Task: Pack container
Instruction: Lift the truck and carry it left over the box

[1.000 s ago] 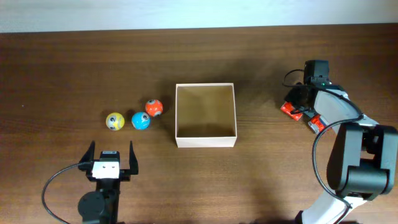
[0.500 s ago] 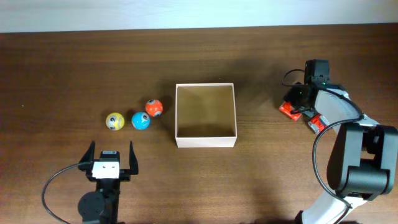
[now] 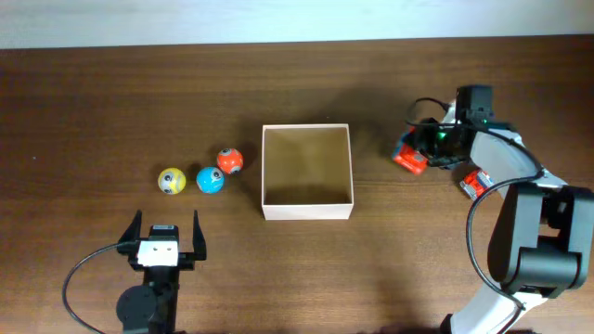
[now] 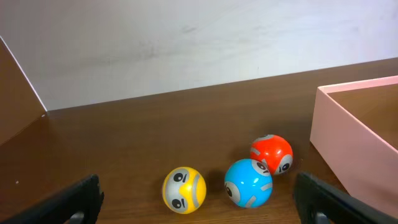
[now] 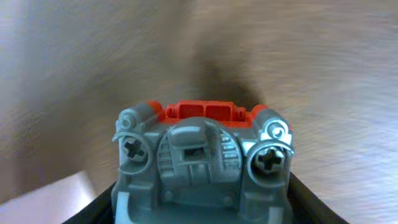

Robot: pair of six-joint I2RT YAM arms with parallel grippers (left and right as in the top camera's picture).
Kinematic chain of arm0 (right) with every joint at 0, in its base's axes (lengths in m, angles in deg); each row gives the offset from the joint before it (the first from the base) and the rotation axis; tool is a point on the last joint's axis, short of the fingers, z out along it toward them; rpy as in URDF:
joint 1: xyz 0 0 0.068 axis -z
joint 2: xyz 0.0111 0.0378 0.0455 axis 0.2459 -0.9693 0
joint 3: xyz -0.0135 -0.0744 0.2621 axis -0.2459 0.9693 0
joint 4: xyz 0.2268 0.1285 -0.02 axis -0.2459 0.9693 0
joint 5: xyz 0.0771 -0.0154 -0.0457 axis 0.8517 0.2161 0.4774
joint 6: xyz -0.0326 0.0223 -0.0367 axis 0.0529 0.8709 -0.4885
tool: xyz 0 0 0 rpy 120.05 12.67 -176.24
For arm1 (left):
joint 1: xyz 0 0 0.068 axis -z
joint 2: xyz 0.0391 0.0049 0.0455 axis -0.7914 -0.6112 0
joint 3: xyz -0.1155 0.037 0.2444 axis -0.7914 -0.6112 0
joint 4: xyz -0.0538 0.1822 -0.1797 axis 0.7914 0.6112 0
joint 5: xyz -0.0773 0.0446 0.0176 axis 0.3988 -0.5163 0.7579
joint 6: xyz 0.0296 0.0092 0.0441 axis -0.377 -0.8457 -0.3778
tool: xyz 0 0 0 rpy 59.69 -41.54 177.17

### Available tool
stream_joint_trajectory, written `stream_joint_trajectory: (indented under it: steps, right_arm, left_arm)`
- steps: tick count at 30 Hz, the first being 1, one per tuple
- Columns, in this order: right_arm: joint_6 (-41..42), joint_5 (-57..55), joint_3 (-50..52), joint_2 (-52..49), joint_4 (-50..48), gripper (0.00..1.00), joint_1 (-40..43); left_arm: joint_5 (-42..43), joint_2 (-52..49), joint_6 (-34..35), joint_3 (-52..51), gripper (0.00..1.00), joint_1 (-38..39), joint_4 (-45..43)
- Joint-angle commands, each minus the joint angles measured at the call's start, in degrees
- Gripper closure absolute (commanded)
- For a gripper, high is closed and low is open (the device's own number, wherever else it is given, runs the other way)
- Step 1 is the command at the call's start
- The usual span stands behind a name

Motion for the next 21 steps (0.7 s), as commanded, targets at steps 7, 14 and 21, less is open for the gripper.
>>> stream_joint_trajectory:
  steps: [7, 14, 21]
  right_arm:
    - [-6.6, 19.0, -5.5, -0.1, -0.3, 0.49, 0.1]
    - [-13.6, 37.6, -6.1, 0.0, -3.7, 0.49, 0.1]
    - [-18.8, 48.5, -6.2, 0.6, -5.7, 0.49, 0.0]
  left_arm:
    - [0.6, 0.5, -0.7, -0.3, 0.01, 0.0, 0.1]
    - [0.6, 0.5, -0.7, -0.3, 0.01, 0.0, 0.1]
    - [0.6, 0.5, -0.7, -0.3, 0.01, 0.0, 0.1]
